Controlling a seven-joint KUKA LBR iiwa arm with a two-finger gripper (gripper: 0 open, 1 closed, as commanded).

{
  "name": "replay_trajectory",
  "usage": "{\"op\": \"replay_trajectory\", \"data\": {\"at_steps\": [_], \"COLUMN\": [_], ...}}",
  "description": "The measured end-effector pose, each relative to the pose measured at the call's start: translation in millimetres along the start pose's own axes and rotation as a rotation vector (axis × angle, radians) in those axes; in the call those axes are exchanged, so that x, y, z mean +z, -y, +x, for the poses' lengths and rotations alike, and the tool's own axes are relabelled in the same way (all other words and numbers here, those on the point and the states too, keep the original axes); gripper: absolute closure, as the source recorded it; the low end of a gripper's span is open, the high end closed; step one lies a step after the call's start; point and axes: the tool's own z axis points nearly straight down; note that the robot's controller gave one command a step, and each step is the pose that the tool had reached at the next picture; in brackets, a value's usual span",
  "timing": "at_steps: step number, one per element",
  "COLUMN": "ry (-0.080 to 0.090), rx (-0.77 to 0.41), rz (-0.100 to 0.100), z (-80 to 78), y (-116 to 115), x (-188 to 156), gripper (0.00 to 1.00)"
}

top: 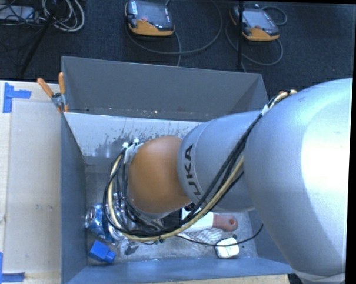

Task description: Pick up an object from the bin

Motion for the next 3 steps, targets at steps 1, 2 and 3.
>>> {"op": "replay_trajectory", "data": {"at_steps": [1,2,3], "ry": [-0.019,-0.017,-0.016], "rx": [-0.305,-0.308,-0.308], "rz": [0.002,0.017,0.016], "z": [-15.6,-13.9,-13.9], "y": [-8,-27,-27], "x": [-5,5,5], "gripper": [0.0,1.0,1.0]}}
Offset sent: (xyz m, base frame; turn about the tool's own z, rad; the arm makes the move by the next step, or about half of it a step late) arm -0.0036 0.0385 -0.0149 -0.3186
